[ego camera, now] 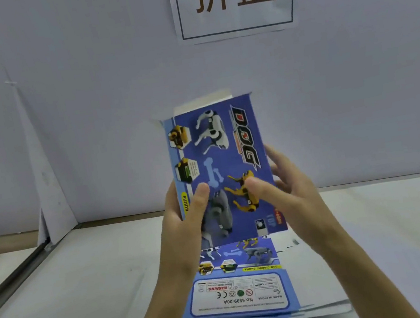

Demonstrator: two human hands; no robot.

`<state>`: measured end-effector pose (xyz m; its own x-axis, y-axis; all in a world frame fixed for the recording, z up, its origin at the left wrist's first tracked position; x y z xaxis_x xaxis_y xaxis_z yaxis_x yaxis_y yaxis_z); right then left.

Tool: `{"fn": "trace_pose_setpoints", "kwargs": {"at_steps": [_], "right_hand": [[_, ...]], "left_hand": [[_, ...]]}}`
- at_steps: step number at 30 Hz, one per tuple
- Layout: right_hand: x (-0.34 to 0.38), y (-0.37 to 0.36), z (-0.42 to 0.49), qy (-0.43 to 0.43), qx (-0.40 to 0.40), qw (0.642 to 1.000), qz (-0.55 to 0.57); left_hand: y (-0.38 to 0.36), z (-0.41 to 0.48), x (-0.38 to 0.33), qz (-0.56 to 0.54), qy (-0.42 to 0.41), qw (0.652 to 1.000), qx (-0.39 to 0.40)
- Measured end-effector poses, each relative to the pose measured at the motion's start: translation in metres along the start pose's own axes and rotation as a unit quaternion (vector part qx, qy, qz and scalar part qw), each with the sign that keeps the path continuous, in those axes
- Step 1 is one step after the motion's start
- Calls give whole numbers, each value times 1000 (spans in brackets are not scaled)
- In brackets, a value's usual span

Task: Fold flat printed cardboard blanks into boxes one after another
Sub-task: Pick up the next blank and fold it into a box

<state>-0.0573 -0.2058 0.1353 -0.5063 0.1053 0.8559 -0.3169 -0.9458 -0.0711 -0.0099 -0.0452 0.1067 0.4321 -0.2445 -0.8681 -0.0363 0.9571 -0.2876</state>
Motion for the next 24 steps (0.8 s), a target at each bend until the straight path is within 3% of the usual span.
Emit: {"fn": "trace_pose_setpoints", "kwargs": {"at_steps": [2, 6, 13, 24], "right_hand": [[3, 3, 2, 9, -43, 999, 27], [-5, 1, 0, -24, -6, 999, -22], [-5, 5, -2, -53, -13, 998, 8], [-12, -5, -6, -64, -2, 996, 65]], "left_hand": [[-2, -4, 1, 8, 16, 1000, 12], [6, 0, -10, 16, -19, 999, -32], [6, 0, -14, 24, -13, 1000, -9], [5, -10, -25, 76, -122, 990, -2]]}}
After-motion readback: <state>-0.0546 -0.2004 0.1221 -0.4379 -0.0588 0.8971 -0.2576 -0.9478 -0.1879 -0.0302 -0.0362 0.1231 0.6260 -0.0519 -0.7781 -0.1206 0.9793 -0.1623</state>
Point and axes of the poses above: each hand's wrist, its own z-axis towards the middle knuckle, its own y-axis out of the back of the hand, x = y × z, the point moved 5 cm from there along z, towards the middle knuckle, and after that the axes turned 14 degrees about -x, right-handed, at the moved point
